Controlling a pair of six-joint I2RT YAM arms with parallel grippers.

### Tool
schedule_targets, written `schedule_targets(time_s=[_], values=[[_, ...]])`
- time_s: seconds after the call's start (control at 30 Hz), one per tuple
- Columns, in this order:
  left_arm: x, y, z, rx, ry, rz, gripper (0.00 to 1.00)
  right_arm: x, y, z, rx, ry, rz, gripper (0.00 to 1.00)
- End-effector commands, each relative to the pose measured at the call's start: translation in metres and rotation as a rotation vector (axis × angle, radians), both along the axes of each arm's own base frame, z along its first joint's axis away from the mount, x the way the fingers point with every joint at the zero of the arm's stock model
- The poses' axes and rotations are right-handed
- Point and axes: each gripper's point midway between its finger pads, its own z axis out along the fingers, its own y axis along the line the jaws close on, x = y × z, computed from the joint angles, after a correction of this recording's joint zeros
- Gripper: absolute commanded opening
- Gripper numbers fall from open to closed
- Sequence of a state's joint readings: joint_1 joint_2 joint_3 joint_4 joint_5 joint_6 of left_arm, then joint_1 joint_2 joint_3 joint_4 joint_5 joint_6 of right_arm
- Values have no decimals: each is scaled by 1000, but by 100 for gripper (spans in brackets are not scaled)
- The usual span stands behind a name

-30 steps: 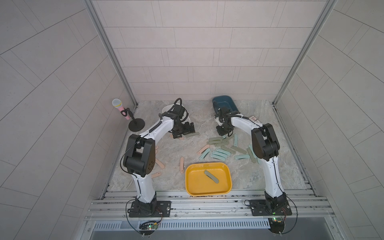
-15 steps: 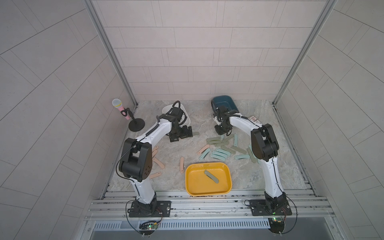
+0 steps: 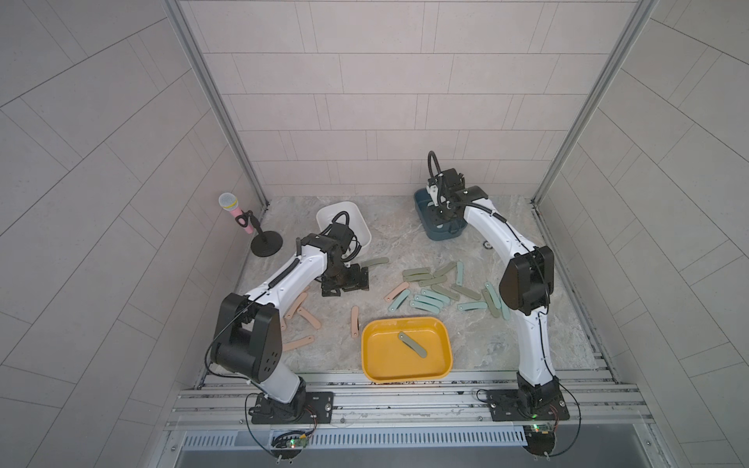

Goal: Place the fruit knives into the storage box by color
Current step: Place the fruit knife in the storage box.

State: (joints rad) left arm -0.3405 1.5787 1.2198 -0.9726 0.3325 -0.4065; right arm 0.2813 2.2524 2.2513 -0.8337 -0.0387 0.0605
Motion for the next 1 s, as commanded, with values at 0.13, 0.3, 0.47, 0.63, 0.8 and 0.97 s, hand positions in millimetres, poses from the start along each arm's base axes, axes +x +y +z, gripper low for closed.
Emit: schedule_targets(time_s=[0.13,0.3,0.47,0.63,0.8,0.97], values=[[-41,11,-5,36,104,-69,95,39,-39,-69,-47,100,-69,21],[-56,10,-8,20,148,-99,92,52,-50,-78,-20,84,-97,23],[-77,5,-11,-2,206,-147,91,47,-46,-58,6,74,-84,42],[-84,2,-5,-31,201,-150,91,23,-37,-6,57,55,-65,60],[-96,-6,2,-111,201,-139,93,-49,-21,16,28,115,-75,66],[-118,-4,-3,-140,222,-138,95,-150,-21,9,46,164,-133,69]])
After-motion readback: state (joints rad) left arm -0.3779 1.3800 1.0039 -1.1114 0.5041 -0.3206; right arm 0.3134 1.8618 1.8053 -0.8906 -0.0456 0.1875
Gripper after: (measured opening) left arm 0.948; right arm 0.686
